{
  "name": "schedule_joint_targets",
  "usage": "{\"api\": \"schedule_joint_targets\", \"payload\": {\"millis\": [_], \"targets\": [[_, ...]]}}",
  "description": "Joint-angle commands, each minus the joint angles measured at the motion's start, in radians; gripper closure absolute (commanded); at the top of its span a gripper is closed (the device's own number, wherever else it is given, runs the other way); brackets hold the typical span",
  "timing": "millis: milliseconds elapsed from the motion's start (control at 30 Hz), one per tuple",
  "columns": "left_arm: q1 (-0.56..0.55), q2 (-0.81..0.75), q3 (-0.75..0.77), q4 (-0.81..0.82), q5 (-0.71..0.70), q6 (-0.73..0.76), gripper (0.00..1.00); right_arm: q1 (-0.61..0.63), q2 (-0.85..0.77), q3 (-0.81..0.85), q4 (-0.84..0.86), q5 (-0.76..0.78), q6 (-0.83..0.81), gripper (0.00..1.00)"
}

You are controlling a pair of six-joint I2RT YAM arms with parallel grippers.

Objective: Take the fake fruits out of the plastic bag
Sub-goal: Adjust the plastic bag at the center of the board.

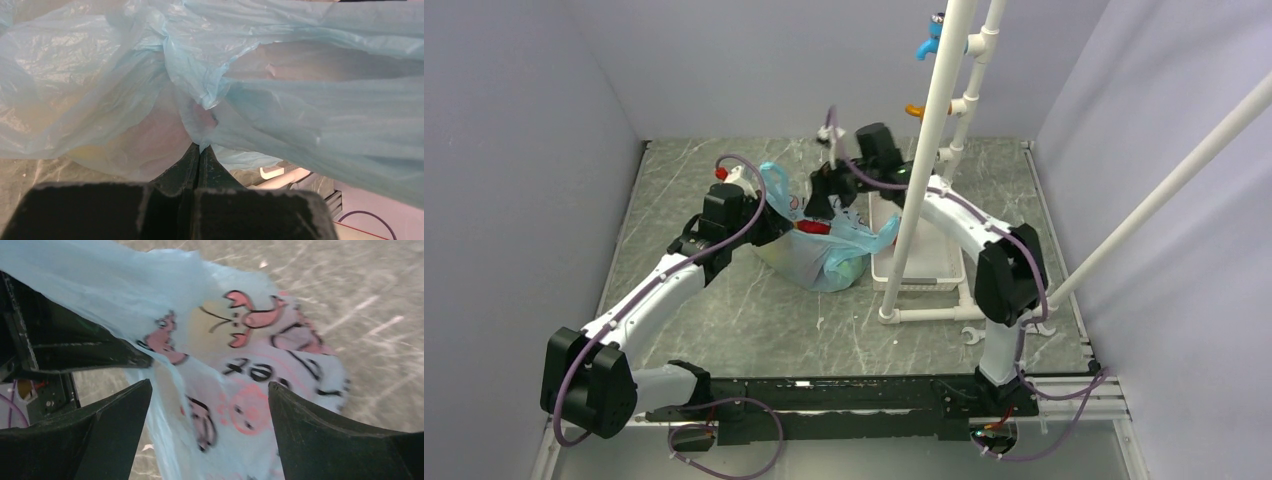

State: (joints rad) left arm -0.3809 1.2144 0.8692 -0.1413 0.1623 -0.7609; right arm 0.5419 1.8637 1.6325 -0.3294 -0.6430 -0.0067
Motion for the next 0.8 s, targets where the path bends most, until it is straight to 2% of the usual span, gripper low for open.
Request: {"api": "schedule_joint_targets", "payload": {"millis": [0,67,267,400,533,633,767], "targets": [[0.004,-0.016,0.039,-0.006,0.04,0.039,1.0,0.092,0.04,0.071,-0.056,0.094,-0.079,0.14],[0.006,-0.016,0.037,-0.009,0.051,0.04,1.0,0.099,0.056,0.059,-0.028,0.083,-0.071,0.18],[0.016,-0.026,0.035,-0.02,0.08,0.047,1.0,0.107,0.06,-0.008,0.065,0.196,-0.068,0.24],[0.02,-0.039,0.032,-0.038,0.086,0.056,1.0,0.105,0.072,-0.012,0.074,0.206,-0.076,0.26],[0.026,-0.052,0.023,-0.055,0.098,0.061,1.0,0.108,0.097,-0.006,0.065,0.202,-0.075,0.43],[0.031,-0.066,0.018,-0.1,0.088,0.059,1.0,0.11,0.088,-0.031,0.133,0.229,-0.04,0.54],[0.033,-0.11,-0.002,-0.205,0.055,0.049,1.0,0.11,0.088,-0.028,0.234,0.279,0.053,0.85]]}}
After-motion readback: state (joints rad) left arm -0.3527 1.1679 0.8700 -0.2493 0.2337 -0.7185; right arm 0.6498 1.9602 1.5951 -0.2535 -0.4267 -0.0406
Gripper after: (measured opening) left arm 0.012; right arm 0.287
